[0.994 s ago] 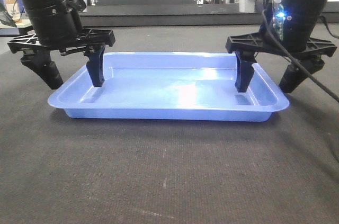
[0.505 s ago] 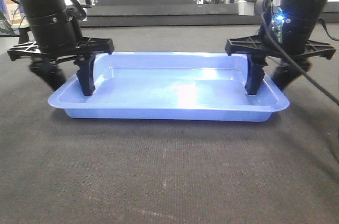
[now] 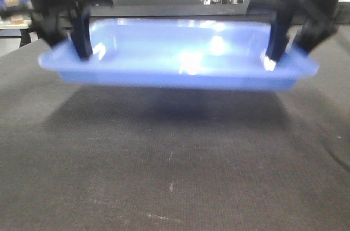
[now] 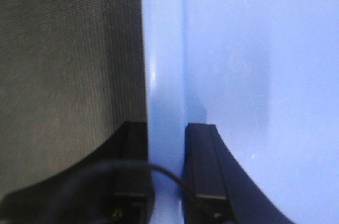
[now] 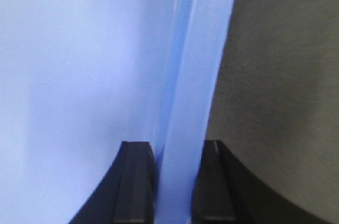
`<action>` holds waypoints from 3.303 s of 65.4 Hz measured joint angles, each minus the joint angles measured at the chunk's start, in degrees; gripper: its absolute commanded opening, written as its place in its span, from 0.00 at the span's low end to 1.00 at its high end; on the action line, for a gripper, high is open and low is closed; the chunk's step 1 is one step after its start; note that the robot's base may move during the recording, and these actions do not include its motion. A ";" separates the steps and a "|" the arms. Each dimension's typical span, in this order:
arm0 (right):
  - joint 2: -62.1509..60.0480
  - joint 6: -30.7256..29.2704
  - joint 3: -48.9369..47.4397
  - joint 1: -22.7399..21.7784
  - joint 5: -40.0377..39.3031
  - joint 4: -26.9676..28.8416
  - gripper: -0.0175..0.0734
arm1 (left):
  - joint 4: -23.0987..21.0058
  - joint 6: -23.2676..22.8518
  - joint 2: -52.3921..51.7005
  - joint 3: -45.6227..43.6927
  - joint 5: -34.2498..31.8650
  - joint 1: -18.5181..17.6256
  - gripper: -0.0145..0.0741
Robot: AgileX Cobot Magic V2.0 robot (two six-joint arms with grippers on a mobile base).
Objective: Grab blue tray and place on right shelf
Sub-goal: 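Lift the tray off the table with both grippers, then hold the tray raised with both grippers while driving to the shelf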
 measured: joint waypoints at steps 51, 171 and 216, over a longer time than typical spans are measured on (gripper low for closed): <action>-37.90 3.03 14.81 6.43 13.33 -0.43 0.27 | 3.84 -9.54 -33.10 19.48 2.62 -13.37 0.11; -33.05 3.76 15.21 6.79 11.92 -1.27 0.27 | 4.56 -10.46 -31.39 19.70 3.23 -13.37 0.11; -33.05 3.76 15.21 6.79 12.02 -1.76 0.27 | 3.45 -10.46 -31.39 19.70 3.26 -13.37 0.11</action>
